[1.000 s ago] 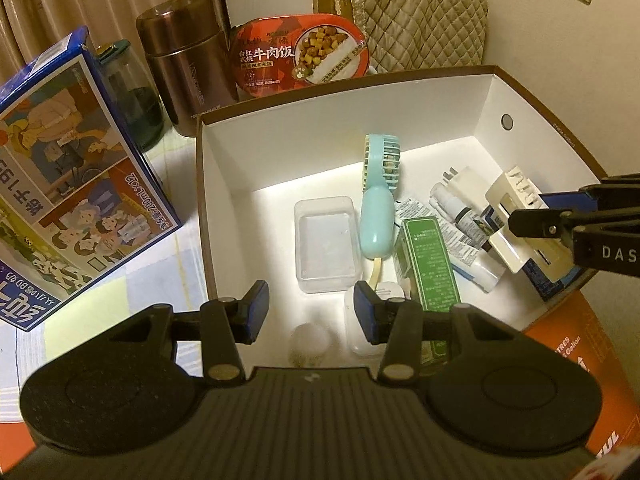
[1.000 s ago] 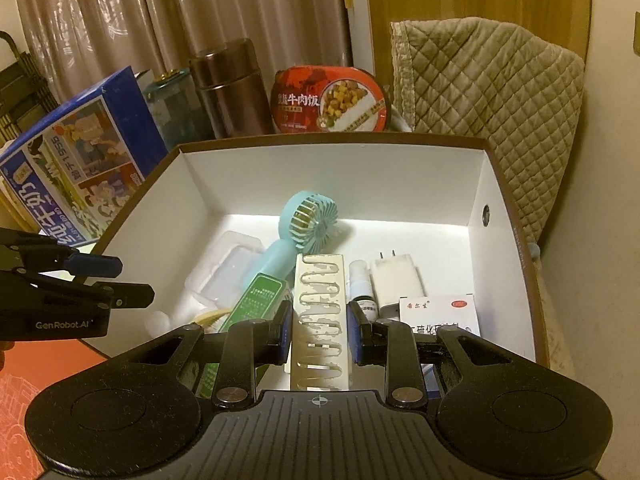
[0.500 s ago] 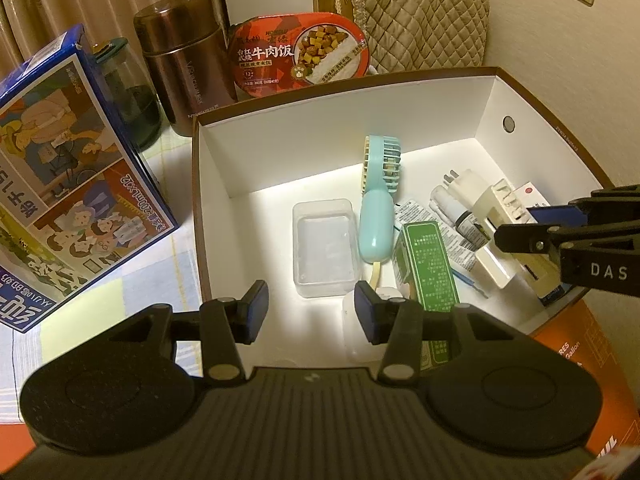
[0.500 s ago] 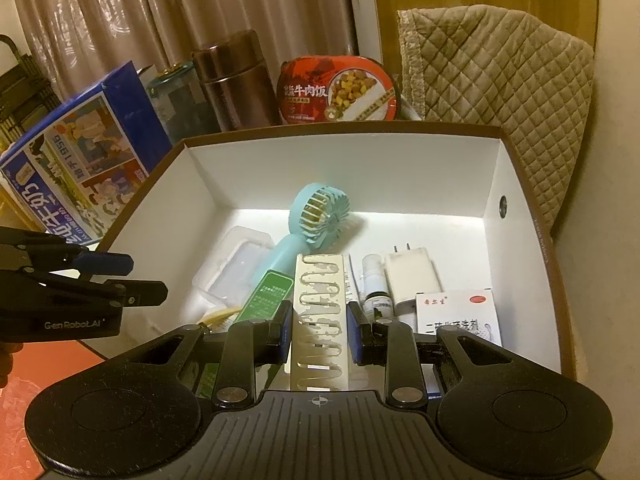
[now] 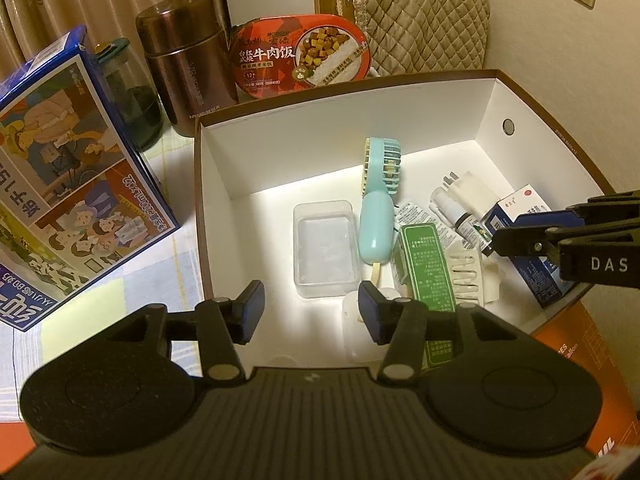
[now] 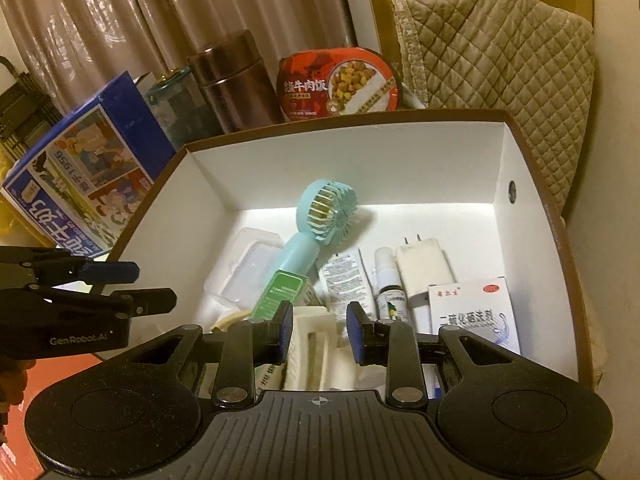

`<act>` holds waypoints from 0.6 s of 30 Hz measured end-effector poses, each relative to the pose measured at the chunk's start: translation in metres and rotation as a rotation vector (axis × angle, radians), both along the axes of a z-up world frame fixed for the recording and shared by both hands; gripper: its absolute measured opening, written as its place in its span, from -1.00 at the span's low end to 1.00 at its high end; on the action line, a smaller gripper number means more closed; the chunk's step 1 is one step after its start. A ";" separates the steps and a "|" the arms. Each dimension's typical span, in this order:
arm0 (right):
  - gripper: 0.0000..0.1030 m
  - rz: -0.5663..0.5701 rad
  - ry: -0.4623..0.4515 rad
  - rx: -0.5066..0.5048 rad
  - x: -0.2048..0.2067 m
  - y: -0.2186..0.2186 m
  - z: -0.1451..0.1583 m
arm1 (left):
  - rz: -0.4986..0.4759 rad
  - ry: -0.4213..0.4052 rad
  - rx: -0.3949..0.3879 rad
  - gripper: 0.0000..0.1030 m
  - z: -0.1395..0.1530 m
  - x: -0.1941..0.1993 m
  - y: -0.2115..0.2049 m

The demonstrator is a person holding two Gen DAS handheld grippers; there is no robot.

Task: Organize rigid objects

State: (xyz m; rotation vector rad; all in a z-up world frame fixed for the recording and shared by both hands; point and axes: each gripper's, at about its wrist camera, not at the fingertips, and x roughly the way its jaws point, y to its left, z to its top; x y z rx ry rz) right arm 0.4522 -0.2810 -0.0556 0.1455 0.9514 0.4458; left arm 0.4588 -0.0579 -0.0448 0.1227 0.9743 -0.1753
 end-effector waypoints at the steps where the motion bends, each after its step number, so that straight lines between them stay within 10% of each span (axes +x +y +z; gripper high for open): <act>1: -0.47 -0.002 0.003 0.001 0.000 -0.001 0.000 | 0.000 0.000 0.000 -0.07 0.000 0.000 0.000; 18: -0.16 0.001 0.007 0.012 -0.009 -0.006 0.002 | 0.043 -0.024 -0.014 0.16 0.014 -0.011 -0.006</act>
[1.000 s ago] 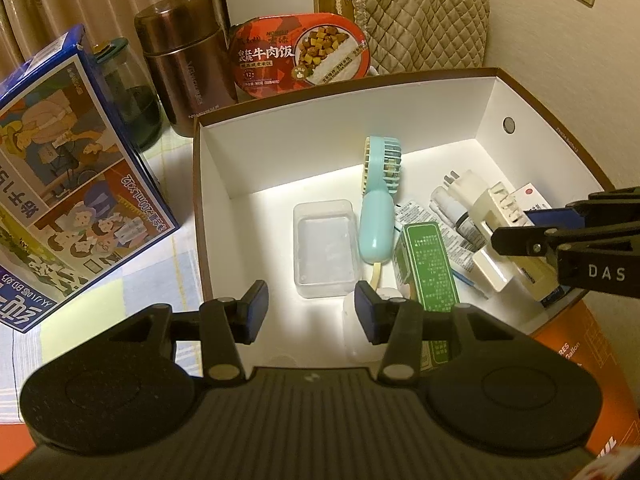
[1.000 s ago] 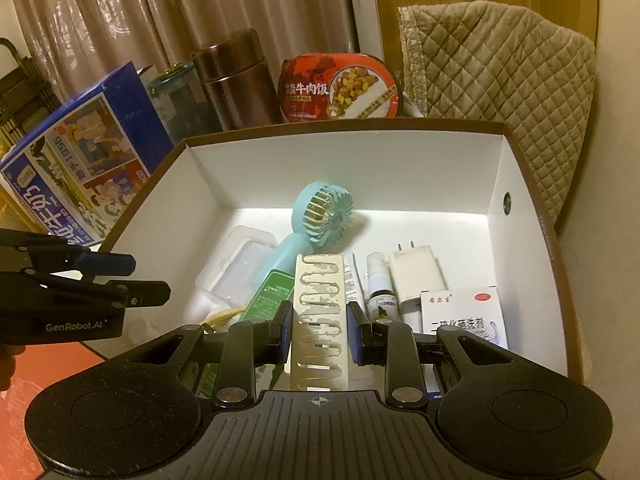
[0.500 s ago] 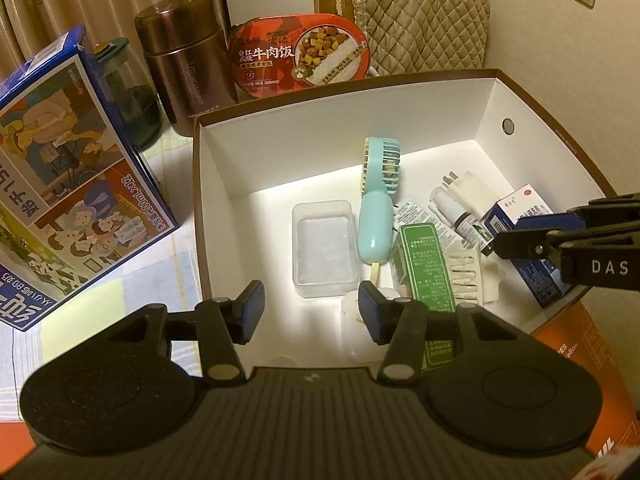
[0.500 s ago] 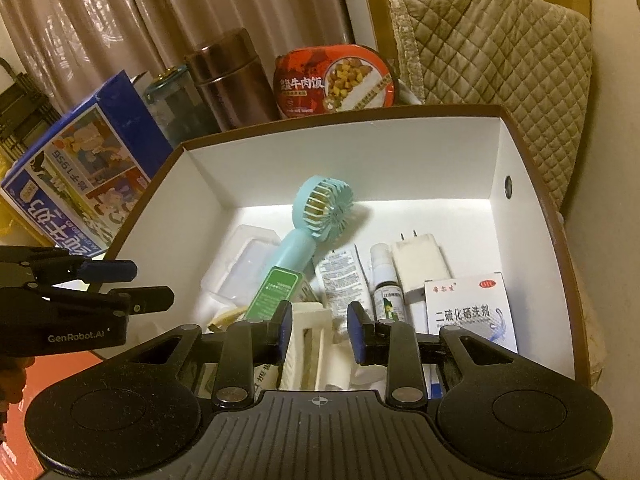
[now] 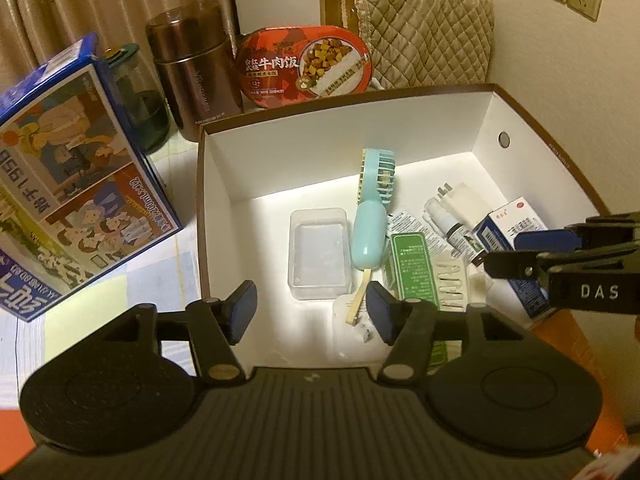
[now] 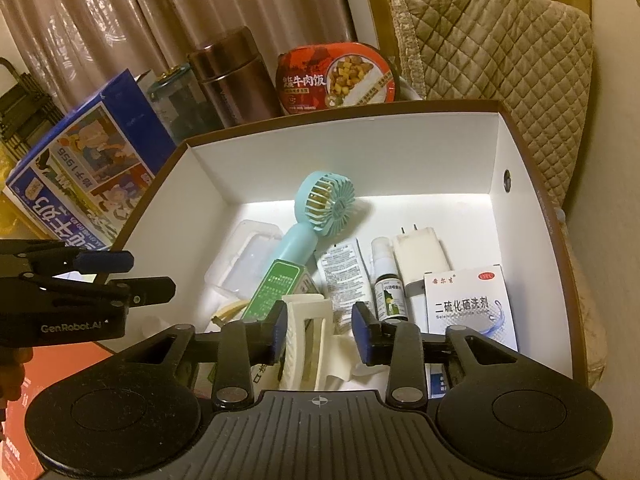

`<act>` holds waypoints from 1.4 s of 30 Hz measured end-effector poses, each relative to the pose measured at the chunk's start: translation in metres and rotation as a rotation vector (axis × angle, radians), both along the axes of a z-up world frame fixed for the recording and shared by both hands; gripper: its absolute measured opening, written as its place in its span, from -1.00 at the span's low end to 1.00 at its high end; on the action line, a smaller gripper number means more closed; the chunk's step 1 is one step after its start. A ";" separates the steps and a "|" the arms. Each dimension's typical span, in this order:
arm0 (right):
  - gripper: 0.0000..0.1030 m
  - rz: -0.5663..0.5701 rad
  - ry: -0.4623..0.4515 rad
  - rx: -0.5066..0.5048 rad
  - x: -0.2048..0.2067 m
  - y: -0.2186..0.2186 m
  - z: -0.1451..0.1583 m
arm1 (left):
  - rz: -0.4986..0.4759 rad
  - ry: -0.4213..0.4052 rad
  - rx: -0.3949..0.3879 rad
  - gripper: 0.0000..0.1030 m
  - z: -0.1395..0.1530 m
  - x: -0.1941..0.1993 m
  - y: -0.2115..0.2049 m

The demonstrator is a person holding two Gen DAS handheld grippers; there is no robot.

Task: Organize rigid objects

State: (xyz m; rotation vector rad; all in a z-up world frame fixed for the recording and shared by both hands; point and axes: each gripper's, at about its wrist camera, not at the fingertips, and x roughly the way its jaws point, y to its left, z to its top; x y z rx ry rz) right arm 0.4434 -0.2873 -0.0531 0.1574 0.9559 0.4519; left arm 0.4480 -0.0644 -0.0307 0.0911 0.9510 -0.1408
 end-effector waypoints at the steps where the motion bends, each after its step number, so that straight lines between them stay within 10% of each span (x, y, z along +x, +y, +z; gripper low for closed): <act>1: -0.07 -0.006 -0.007 0.002 -0.002 -0.001 0.001 | 0.010 -0.006 -0.003 0.21 0.002 -0.003 0.000; 6: 0.30 -0.025 -0.040 0.012 -0.017 -0.009 0.007 | 0.067 -0.042 -0.014 0.35 0.016 -0.023 -0.001; 42: 0.53 0.092 -0.099 -0.030 -0.210 0.064 0.065 | 0.296 -0.105 -0.058 0.45 0.059 -0.265 0.073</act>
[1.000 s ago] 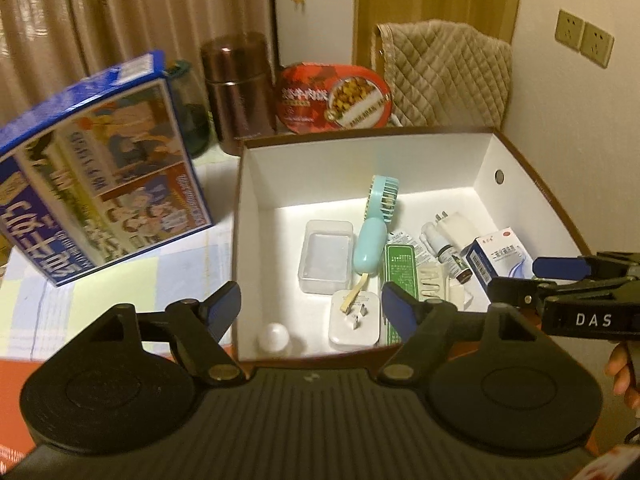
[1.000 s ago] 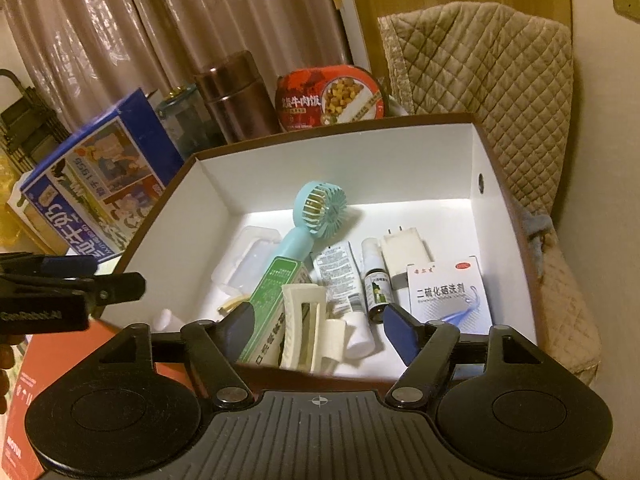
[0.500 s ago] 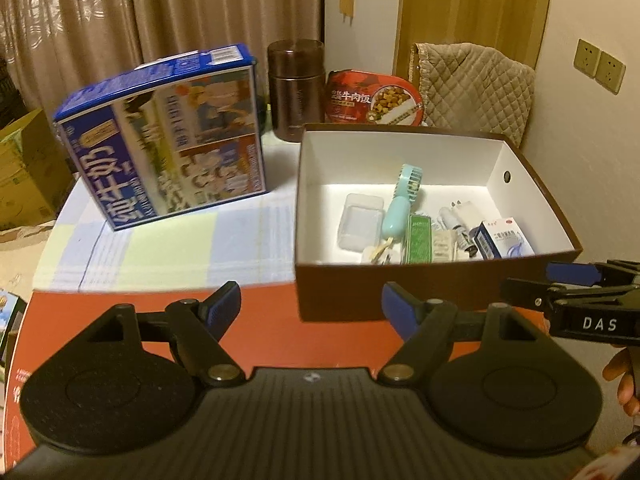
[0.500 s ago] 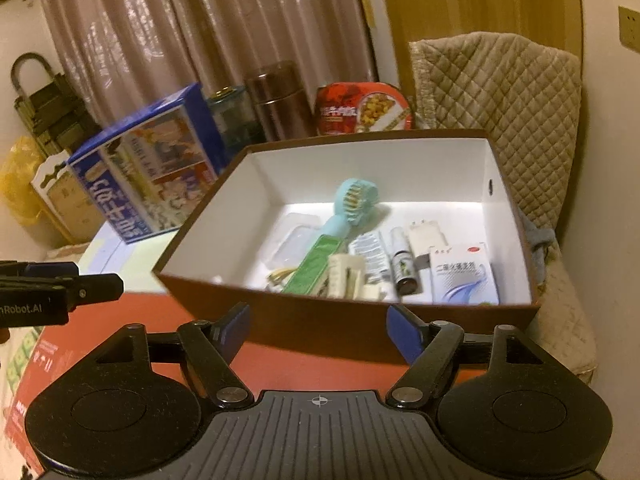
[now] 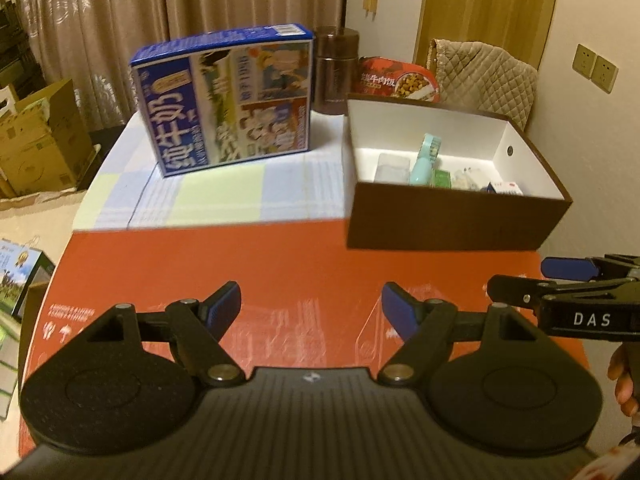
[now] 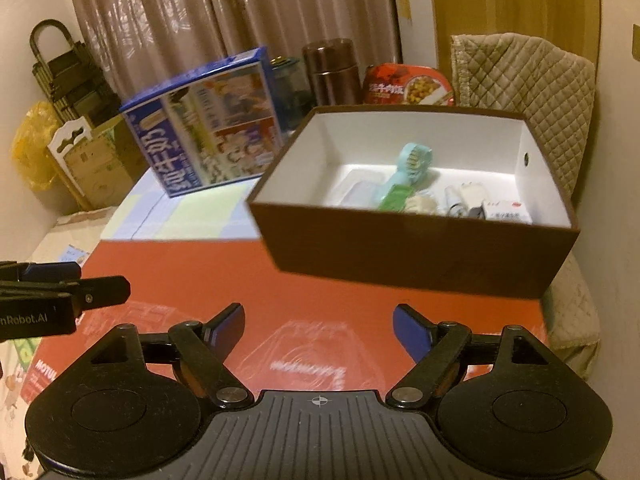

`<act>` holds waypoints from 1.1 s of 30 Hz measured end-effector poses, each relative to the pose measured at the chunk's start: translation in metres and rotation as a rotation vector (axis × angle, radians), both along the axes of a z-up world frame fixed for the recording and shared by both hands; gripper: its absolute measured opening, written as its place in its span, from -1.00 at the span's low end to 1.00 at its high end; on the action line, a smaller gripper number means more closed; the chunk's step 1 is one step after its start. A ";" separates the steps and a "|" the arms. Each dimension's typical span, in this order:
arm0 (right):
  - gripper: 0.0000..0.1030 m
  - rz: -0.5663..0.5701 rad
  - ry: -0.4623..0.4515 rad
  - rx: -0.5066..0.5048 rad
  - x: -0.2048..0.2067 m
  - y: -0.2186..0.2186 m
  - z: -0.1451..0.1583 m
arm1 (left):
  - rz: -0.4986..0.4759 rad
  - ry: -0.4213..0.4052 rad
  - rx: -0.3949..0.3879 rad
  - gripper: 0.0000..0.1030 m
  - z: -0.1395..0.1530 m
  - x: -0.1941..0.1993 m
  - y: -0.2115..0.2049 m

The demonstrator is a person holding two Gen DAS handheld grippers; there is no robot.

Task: Organize rigid objects

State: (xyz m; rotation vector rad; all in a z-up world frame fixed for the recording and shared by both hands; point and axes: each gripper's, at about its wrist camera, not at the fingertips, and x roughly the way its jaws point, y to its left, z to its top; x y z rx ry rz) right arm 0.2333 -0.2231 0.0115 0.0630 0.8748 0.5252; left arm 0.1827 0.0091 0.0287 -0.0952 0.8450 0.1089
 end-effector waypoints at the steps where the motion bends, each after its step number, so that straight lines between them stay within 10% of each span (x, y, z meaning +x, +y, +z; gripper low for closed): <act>1: 0.53 0.004 0.000 -0.002 -0.007 0.004 0.001 | 0.004 0.001 0.000 0.45 0.000 -0.007 0.004; 33: 0.53 0.062 0.003 -0.037 -0.133 0.068 0.003 | 0.031 0.007 -0.020 0.45 -0.005 -0.140 0.049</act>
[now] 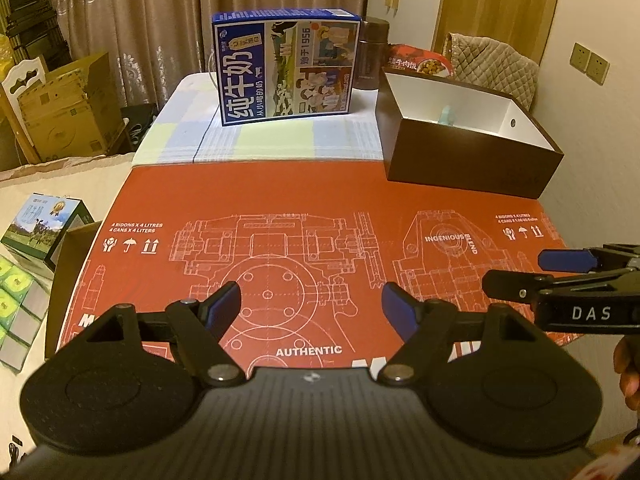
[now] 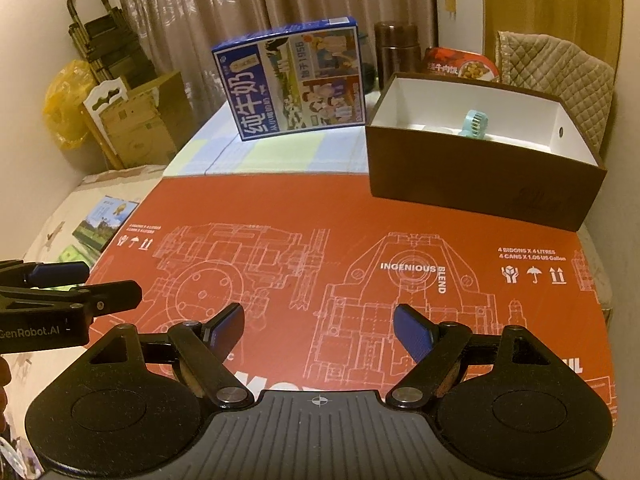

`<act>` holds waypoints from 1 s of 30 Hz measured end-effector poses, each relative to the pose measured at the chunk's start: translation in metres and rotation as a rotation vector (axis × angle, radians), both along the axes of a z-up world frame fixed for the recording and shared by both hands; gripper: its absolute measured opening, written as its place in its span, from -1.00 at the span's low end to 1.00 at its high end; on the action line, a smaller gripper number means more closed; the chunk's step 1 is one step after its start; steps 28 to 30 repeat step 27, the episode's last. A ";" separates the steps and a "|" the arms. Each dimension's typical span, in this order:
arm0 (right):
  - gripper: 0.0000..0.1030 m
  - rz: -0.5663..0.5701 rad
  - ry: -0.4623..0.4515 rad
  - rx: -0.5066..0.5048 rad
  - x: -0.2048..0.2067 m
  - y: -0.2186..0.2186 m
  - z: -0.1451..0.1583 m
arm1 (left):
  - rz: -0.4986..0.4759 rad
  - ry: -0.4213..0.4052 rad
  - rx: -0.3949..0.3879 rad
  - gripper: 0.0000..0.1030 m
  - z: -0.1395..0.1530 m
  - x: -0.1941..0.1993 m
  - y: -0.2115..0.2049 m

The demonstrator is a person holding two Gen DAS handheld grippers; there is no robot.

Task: Organize rigid objects

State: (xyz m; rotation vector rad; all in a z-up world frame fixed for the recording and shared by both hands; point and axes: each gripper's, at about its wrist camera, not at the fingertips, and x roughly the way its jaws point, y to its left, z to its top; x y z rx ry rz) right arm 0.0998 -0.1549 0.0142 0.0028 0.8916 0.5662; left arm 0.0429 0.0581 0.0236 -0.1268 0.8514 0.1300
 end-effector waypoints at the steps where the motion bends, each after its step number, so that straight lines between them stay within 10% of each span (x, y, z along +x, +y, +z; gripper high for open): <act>1: 0.53 0.000 0.000 0.001 -0.001 0.000 0.000 | -0.001 0.000 0.000 0.45 0.000 -0.001 0.000; 30: 0.53 0.003 0.026 -0.015 0.001 0.005 -0.009 | 0.009 0.020 -0.001 0.45 -0.008 0.002 0.005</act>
